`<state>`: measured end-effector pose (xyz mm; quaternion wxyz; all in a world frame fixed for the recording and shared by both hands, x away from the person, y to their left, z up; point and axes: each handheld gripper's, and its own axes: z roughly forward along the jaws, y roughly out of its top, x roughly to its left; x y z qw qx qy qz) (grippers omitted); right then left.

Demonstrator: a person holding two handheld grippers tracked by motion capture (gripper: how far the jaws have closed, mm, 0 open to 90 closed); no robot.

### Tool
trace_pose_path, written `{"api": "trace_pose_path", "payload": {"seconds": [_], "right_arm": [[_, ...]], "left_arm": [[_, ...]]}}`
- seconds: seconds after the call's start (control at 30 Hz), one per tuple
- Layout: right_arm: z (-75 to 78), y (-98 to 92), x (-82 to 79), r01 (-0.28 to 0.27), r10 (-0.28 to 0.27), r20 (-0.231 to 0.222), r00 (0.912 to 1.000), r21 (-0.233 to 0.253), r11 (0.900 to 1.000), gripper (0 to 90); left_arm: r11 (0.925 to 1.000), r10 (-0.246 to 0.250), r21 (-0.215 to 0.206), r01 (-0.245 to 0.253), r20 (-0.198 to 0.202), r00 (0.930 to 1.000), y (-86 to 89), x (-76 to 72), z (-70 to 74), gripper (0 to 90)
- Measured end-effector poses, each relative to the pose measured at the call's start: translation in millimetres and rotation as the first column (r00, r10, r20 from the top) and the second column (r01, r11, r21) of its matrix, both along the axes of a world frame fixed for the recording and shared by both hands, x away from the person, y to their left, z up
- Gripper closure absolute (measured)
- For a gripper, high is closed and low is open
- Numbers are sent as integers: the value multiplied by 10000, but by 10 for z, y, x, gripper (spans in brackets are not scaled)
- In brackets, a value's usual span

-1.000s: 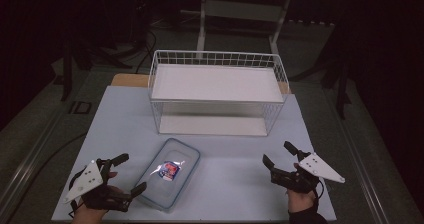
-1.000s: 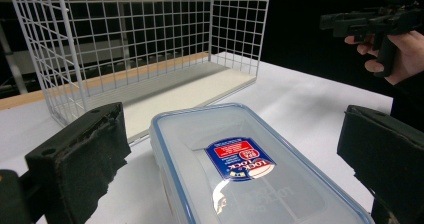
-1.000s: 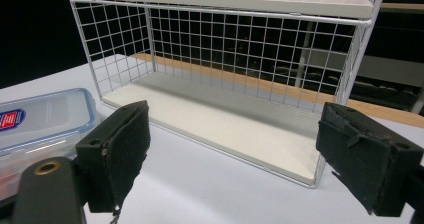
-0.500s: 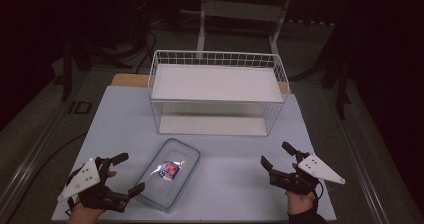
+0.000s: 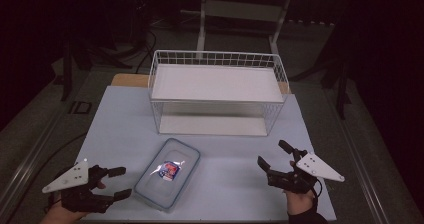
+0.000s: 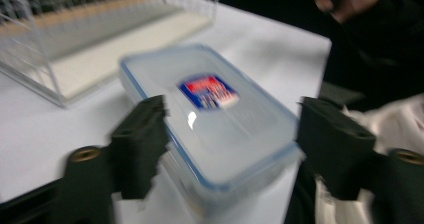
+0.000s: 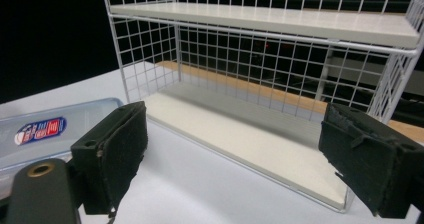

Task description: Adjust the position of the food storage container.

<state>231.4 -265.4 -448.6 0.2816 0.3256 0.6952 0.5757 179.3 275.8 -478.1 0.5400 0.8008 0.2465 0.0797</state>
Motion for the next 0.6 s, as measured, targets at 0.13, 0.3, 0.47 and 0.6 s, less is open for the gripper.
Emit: {"api": "trace_pose_path", "payload": {"seconds": [0.13,0.3,0.47,0.6], "right_arm": [[-15,4,14,-10,10,-95,10000,-43,10000,120],[-25,-2,27,3,-3,-180,9998,-14,10000,120],[-31,-10,32,20,-20,-204,9998,-10,10000,120],[-36,-15,42,18,-18,-270,9996,15,10000,120]], "left_arm": [[9967,-523,595,551,-483,9975,-26,-4,-89,550],[9830,-1082,1406,1184,-783,9910,-69,0,-191,792],[9691,-1074,2090,1313,-1218,9867,-104,37,-308,893],[9698,-1025,2070,1293,-1354,9855,-123,75,-339,895]]}}
